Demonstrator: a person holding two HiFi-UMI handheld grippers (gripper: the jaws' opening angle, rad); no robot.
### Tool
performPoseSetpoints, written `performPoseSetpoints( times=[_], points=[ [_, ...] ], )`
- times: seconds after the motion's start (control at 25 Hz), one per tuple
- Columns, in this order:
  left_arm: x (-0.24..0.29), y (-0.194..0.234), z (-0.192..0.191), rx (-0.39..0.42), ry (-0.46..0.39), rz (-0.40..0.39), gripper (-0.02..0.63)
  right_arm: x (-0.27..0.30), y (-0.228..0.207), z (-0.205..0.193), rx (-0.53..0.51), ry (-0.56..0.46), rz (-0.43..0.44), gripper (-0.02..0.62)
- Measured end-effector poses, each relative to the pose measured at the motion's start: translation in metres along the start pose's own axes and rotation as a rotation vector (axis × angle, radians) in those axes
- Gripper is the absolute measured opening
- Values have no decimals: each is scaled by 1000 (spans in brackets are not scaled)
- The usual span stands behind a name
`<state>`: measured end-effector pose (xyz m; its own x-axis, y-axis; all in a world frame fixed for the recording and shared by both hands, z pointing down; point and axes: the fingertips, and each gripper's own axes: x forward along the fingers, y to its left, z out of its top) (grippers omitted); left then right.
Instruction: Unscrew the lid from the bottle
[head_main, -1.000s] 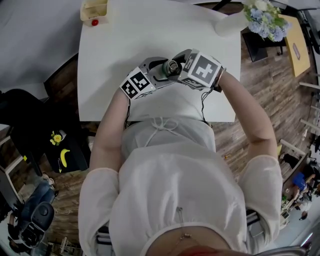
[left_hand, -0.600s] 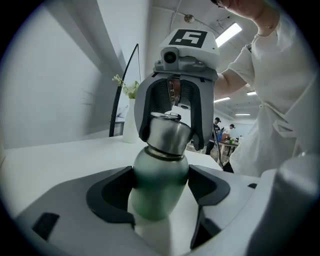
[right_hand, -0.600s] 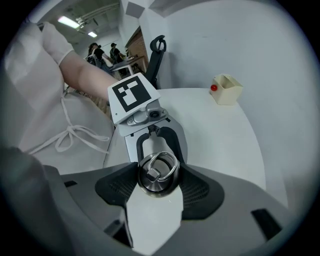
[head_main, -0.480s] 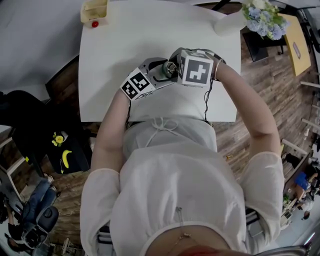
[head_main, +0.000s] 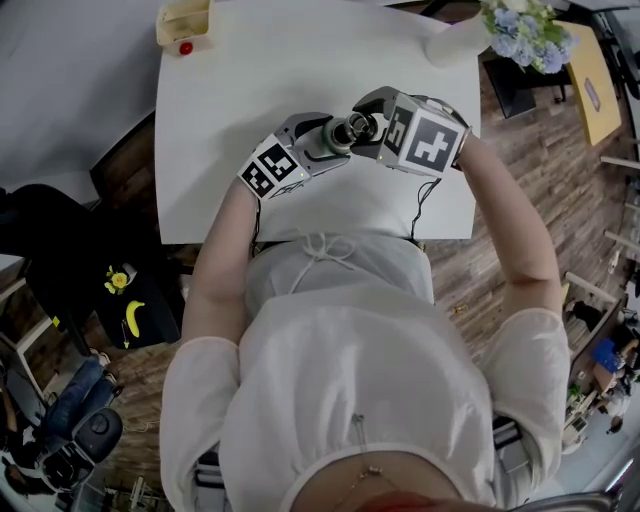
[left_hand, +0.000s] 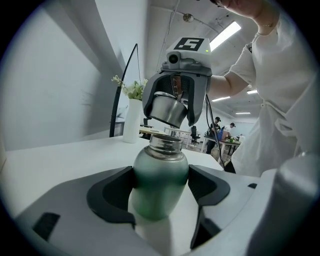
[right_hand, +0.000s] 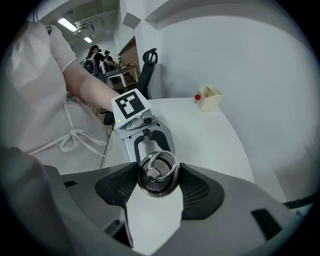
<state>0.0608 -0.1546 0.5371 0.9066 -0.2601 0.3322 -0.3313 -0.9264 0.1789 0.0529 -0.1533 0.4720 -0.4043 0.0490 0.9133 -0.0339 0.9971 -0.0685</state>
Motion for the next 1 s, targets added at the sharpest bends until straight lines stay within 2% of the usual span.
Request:
performPoseSetpoints(
  times=[0.12,0.28,0.64,0.84,1.0],
  points=[
    [0,0,1,4,3,4,359,-5,-3,-16,64,-19,-38,268],
    [-1,0,2,5,4,6,359,8,1,-52,150,9,-47,268],
    [-1,0,5,10,2,14,359,52,17,-107,301,-2,-18,268],
    [-2,-1,5,12,2,10,359,71,12,-118,390,-25,-42,268],
    [-1,-1,5,7,0,10,359,88,7,-123,422,-36,-52,270]
  ],
)
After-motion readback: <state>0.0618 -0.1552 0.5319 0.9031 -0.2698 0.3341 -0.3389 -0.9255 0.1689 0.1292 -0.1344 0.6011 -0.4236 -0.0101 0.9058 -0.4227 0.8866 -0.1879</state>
